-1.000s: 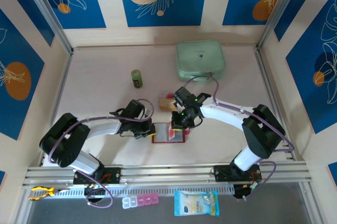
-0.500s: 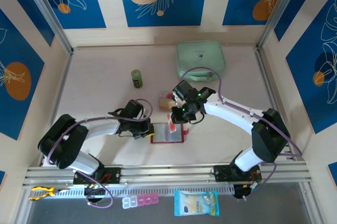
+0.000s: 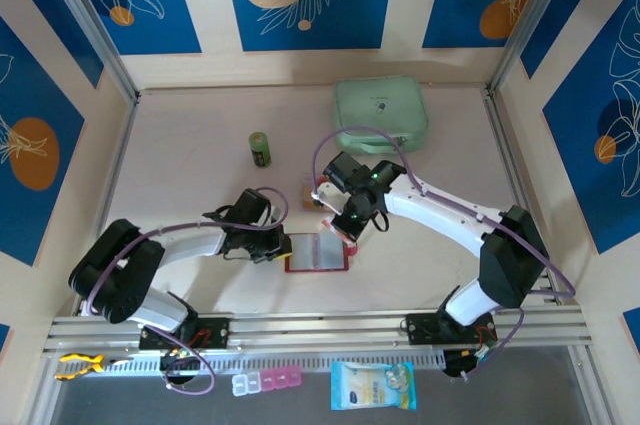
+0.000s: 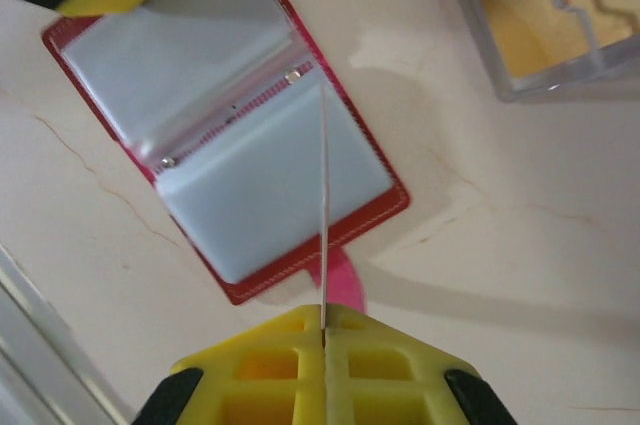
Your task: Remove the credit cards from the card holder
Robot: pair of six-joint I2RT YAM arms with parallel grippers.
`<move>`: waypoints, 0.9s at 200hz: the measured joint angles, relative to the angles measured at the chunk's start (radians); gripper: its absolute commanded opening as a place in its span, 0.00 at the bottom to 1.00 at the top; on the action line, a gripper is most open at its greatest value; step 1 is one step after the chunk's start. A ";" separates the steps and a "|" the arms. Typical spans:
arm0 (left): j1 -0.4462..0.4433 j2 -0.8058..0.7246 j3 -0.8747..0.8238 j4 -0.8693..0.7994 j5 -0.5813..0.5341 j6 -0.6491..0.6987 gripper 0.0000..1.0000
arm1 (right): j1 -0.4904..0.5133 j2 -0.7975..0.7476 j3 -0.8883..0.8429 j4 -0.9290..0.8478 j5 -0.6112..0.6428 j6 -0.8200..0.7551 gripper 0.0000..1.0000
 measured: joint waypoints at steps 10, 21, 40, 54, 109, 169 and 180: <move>0.000 -0.003 0.000 0.000 0.000 0.000 0.09 | -0.011 0.009 0.016 -0.006 0.010 -0.064 0.00; 0.000 -0.009 0.000 0.000 0.000 0.000 0.10 | -0.030 0.020 0.034 -0.014 0.008 -0.130 0.00; 0.001 -0.024 0.000 -0.001 0.000 0.000 0.11 | -0.071 0.049 0.084 -0.029 -0.008 -0.233 0.00; 0.001 -0.039 0.000 -0.007 -0.001 0.000 0.11 | -0.103 0.081 0.140 -0.044 -0.022 -0.295 0.00; 0.026 -0.087 0.002 -0.060 -0.008 0.016 0.13 | -0.190 0.236 0.388 -0.105 -0.063 -0.476 0.00; 0.055 -0.142 0.005 -0.116 -0.011 0.027 0.13 | -0.234 0.396 0.577 -0.154 -0.109 -0.584 0.00; 0.060 -0.155 0.005 -0.124 -0.015 0.027 0.13 | -0.239 0.424 0.598 -0.158 -0.111 -0.599 0.00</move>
